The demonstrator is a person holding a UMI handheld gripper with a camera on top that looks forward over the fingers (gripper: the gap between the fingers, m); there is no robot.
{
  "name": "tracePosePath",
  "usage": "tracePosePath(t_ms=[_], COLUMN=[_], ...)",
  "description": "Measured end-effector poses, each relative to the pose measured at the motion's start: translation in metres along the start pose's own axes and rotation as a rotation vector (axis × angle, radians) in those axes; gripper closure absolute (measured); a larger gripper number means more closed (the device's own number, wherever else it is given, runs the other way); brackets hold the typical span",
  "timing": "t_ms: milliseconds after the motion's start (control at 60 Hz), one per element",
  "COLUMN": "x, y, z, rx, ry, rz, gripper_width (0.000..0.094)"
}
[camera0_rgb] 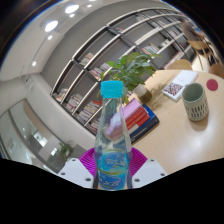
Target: Pour water
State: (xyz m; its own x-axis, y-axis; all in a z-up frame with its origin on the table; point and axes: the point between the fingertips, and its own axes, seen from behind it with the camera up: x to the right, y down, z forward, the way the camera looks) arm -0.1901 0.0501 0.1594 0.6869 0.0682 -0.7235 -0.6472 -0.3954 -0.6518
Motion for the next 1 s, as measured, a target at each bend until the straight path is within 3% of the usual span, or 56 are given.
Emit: tracePosePath(t_ms=[350,517,800,1000], x=[0.021,0.038,0.08,0.088], y=[-0.098,-0.137,-0.166,-0.166], z=[0.029,0.033,0.038,0.044], rx=[-0.027,0.039,0.127,0.104], ry=[-0.127,-0.173,-0.215,-0.207], rz=[0.734,1.036,1.401,1.456], gripper_width=[0.0541,0.0542,0.0544,0.0519])
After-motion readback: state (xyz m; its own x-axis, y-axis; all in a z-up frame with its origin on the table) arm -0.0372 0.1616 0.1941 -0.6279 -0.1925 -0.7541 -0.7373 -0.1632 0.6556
